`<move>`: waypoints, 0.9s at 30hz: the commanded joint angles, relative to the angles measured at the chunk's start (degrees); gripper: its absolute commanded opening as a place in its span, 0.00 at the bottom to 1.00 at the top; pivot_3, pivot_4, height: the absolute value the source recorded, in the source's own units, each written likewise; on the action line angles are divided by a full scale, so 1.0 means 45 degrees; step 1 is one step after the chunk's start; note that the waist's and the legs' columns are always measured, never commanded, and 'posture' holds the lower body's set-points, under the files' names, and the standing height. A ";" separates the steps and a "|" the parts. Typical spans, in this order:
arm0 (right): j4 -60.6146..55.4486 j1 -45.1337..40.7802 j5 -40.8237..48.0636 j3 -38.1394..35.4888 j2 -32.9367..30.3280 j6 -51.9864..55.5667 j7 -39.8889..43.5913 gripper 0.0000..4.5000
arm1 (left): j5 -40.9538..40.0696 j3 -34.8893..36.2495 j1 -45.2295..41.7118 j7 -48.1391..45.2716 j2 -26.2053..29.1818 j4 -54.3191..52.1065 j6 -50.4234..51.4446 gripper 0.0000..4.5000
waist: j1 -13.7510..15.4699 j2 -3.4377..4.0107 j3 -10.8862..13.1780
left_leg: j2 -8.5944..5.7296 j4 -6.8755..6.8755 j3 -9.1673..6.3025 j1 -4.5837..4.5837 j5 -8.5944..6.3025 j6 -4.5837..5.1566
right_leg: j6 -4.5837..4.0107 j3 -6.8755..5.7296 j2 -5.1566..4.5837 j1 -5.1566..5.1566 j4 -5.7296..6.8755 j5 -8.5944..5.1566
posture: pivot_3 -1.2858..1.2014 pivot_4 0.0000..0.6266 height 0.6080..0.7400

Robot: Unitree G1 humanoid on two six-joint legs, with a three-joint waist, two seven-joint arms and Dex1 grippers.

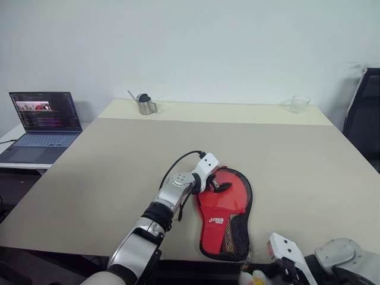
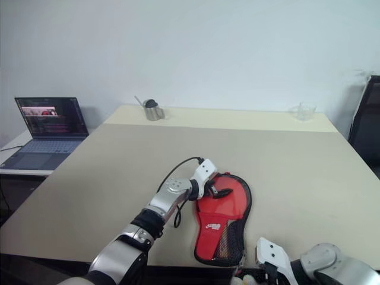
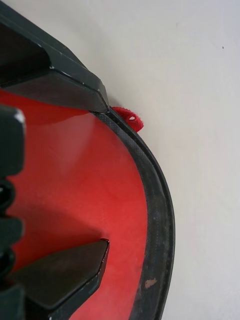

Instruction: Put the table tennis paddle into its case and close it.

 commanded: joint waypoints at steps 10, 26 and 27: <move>0.1765 -0.1757 0.0420 -0.3840 -0.0890 -0.0804 0.0411 0.99 | -0.1215 0.1380 0.0414 -0.1993 0.0931 -0.0956 -0.0347 0.98 | -0.0125 0.0024 0.0224 | 0.0000 -0.0006 0.0026 -0.0015 0.0000 0.0001 | 0.0001 0.0004 -0.0010 -0.0019 0.0002 0.0001 | 0.52 0.24 1.00; 1.0021 -0.5343 -0.1836 -0.5338 -0.2417 -0.6378 0.4459 0.99 | -0.5002 0.3767 -0.0852 -1.0428 0.9604 -0.6036 0.4318 0.98 | -0.0015 0.0051 0.0416 | -0.0013 0.0025 0.0124 -0.0420 -0.0038 0.0055 | 0.0128 0.0086 0.0120 -0.0411 0.0055 0.0035 | 0.52 0.24 1.00; 1.0421 -0.5479 -0.1952 -0.5367 -0.2545 -0.6619 0.4650 0.99 | -0.5207 0.3999 -0.0779 -1.0782 1.0161 -0.6089 0.4524 0.98 | -0.0014 0.0057 0.0420 | -0.0011 0.0042 0.0129 -0.0421 -0.0041 0.0060 | 0.0128 0.0082 0.0122 -0.0412 0.0063 0.0035 | 0.52 0.24 1.00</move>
